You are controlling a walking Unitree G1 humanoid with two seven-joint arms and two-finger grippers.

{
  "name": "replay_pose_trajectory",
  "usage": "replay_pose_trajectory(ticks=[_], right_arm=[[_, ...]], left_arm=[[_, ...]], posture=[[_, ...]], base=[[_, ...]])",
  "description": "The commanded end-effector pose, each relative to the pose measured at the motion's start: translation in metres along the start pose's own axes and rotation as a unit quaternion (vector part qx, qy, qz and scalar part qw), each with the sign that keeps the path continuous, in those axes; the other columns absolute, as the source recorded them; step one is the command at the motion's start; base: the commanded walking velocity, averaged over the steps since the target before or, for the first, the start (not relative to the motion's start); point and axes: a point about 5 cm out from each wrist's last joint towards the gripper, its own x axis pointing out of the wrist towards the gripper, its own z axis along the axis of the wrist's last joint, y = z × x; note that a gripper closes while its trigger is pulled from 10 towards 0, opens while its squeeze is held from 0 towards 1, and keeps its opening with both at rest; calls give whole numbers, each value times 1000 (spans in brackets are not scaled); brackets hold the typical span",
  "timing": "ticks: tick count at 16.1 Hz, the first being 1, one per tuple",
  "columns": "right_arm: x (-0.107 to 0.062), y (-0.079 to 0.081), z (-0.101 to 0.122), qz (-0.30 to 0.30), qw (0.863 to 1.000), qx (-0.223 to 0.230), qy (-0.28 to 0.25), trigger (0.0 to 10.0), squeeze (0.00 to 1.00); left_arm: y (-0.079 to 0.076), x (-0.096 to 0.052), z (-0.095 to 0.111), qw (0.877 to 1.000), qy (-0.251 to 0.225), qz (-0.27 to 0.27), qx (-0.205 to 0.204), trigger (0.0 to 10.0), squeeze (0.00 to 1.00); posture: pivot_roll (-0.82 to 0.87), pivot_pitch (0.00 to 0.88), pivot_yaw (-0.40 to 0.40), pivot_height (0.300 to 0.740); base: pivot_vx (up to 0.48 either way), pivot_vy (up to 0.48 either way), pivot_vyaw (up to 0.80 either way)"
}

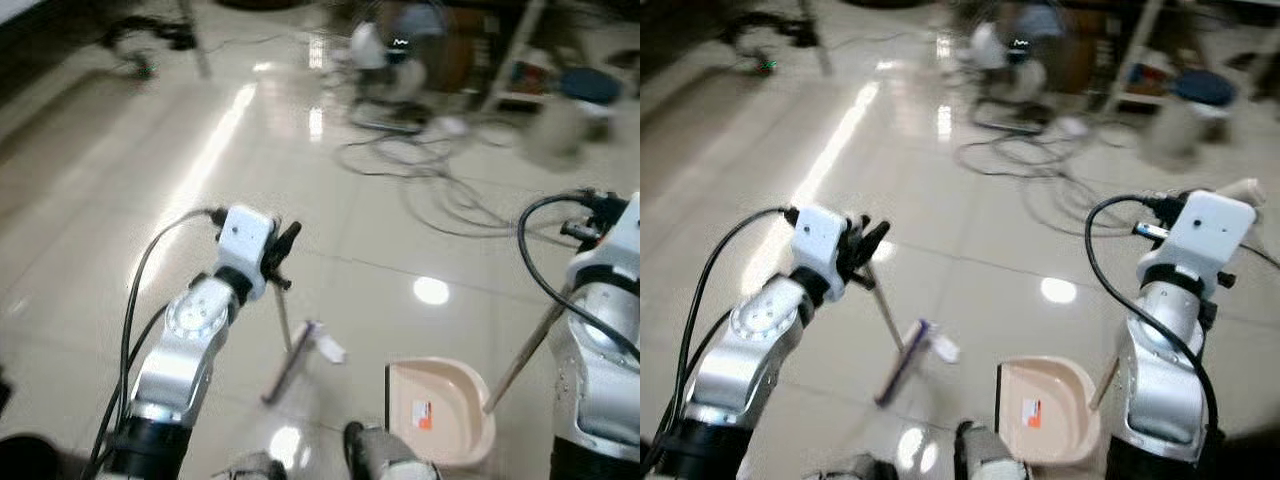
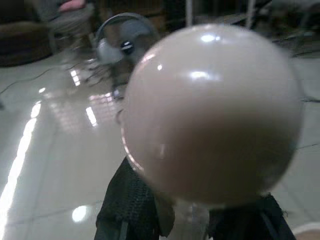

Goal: Sweep floor

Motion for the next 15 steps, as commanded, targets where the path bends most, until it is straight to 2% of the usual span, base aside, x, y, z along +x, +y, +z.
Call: replay_pose_trajectory(ticks=[1, 4, 8, 10, 12, 14, 15], right_arm=[[-3, 14, 5, 38, 999, 26, -3, 10000, 0], [-6, 21, 7, 60, 998, 21, -6, 10000, 0], [-3, 10, 6, 34, 999, 14, -11, 10000, 0], [-4, 8, 4, 25, 1000, 16, -8, 10000, 0], [-9, 5, 0, 12, 1000, 22, -2, 10000, 0], [-12, 6, -1, 7, 1000, 23, 1, 10000, 0], [-13, 7, 0, 6, 1000, 22, 0, 10000, 0]], left_arm=[[7, 1, 6, 1000, -15, 7, 13, 10000, 0], [14, 6, 11, 999, -23, 15, 22, 10000, 0], [17, 13, 14, 999, -26, 4, 32, 10000, 0], [17, 16, 15, 998, -23, -5, 54, 10000, 0], [14, 19, 16, 996, -21, -28, 78, 10000, 0], [15, 20, 15, 998, -19, -22, 59, 10000, 0], [17, 20, 14, 999, -19, -11, 34, 10000, 0]], posture=[[-69, 199, 5, 740], [-60, 211, -7, 740], [-60, 209, 27, 740], [-53, 205, 43, 740], [-51, 198, 61, 740], [-56, 195, 67, 740], [-61, 192, 66, 740]], base=[[0, 334, 0], [0, 335, 0], [0, 330, 0], [0, 0, 0], [0, -480, 0], [0, -480, 0], [0, 0, 0]])
